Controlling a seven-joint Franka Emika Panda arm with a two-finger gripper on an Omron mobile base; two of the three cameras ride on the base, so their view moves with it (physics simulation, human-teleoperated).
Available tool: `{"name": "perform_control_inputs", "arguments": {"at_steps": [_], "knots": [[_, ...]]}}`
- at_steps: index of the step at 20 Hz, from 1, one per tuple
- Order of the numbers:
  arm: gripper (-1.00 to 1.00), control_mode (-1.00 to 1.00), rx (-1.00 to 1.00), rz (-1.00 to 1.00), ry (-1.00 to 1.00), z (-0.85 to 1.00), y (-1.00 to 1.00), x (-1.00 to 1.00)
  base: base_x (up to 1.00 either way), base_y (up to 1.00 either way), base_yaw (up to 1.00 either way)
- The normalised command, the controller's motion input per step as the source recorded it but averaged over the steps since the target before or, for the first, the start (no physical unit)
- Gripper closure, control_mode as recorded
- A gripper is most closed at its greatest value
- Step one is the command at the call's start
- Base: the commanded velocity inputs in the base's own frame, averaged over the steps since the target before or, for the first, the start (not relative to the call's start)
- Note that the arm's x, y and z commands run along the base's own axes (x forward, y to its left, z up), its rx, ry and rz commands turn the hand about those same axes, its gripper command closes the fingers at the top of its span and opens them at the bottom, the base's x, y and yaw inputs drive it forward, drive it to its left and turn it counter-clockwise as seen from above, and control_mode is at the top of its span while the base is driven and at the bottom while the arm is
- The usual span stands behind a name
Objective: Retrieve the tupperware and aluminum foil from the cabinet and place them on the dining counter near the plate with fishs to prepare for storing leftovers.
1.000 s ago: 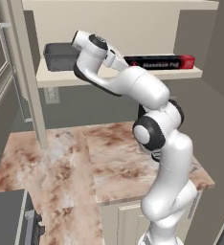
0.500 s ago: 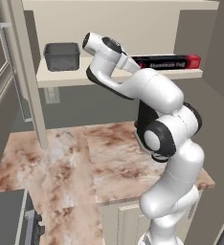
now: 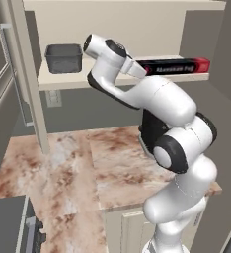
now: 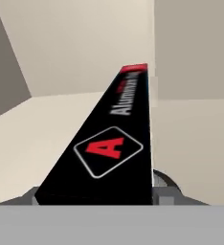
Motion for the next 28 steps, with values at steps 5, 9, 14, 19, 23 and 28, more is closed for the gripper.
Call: {"name": "perform_control_inputs", "arguments": {"at_steps": [5,9,14,19,23,28], "knots": [[1.0,-1.0,0.0,0.13,-0.01,0.01,0.0,-1.0,0.0,0.0,0.0],[1.0,-1.0,0.0,0.29,0.0,0.0,0.0,-1.0,0.0,0.0,0.0],[1.0,-1.0,-0.02,0.46,0.0,0.0,0.0,-1.0,0.0,0.0,0.0],[1.0,-1.0,-0.04,0.4,0.0,0.03,0.0,-1.0,0.0,0.0,0.0],[1.0,-1.0,-0.01,0.3,0.0,0.26,-0.08,-1.0,0.0,0.0,0.0],[1.0,-1.0,-0.02,0.22,0.03,0.33,-0.03,-0.91,0.0,0.0,0.0]]}}
